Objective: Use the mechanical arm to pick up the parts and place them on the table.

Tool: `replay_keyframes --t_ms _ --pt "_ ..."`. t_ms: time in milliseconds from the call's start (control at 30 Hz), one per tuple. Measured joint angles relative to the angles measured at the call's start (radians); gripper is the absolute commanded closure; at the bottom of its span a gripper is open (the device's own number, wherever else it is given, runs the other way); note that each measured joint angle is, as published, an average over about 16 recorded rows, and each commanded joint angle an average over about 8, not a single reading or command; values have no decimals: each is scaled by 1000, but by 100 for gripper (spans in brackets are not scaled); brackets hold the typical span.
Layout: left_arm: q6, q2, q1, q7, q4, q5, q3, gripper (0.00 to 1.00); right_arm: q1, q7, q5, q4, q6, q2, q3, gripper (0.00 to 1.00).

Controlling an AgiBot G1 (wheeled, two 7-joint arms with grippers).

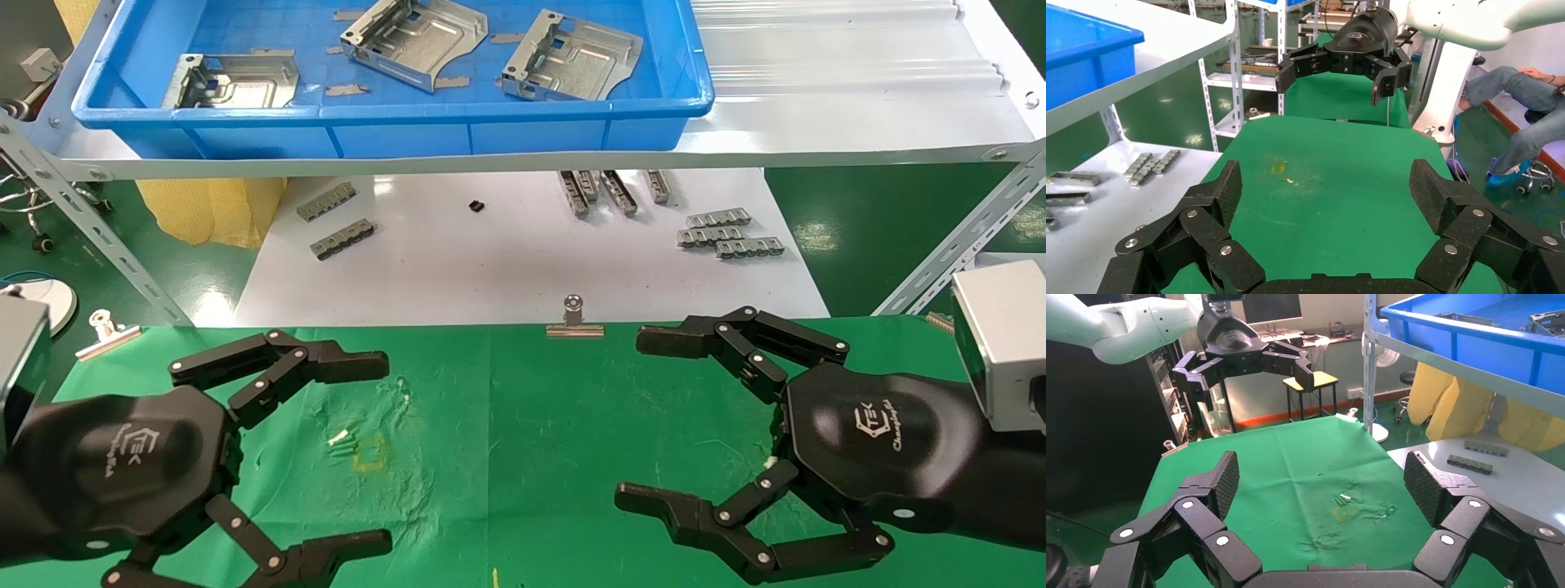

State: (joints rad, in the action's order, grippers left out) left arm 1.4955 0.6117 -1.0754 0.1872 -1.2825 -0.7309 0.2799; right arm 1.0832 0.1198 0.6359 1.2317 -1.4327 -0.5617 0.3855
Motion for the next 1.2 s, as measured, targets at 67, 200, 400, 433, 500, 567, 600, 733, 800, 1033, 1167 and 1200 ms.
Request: replay_keyframes --t_ms 67,200,400,433,500,567,600,733,800,1033,1167,1200 --pt "0 0 0 0 0 0 0 0 0 0 0 0 0 0 0 0" --pt "0 0 0 0 0 0 0 0 0 0 0 0 0 0 0 0" --pt "0 0 0 0 0 0 0 0 0 0 0 0 0 0 0 0" --pt "0 0 0 0 0 0 0 0 0 0 0 0 0 0 0 0" --pt "0 0 0 0 0 0 0 0 0 0 0 0 0 0 0 0" --pt "0 0 0 0 0 0 0 0 0 0 0 0 0 0 0 0" --pt "0 0 0 0 0 0 0 0 0 0 0 0 0 0 0 0" --pt "0 0 0 0 0 0 0 0 0 0 0 0 0 0 0 0" --pt "0 0 0 0 0 0 0 0 0 0 0 0 0 0 0 0" --pt "0 0 0 0 0 0 0 0 0 0 0 0 0 0 0 0" --pt "0 0 0 0 0 0 0 0 0 0 0 0 0 0 0 0" --pt "0 0 0 0 0 0 0 0 0 0 0 0 0 0 0 0"
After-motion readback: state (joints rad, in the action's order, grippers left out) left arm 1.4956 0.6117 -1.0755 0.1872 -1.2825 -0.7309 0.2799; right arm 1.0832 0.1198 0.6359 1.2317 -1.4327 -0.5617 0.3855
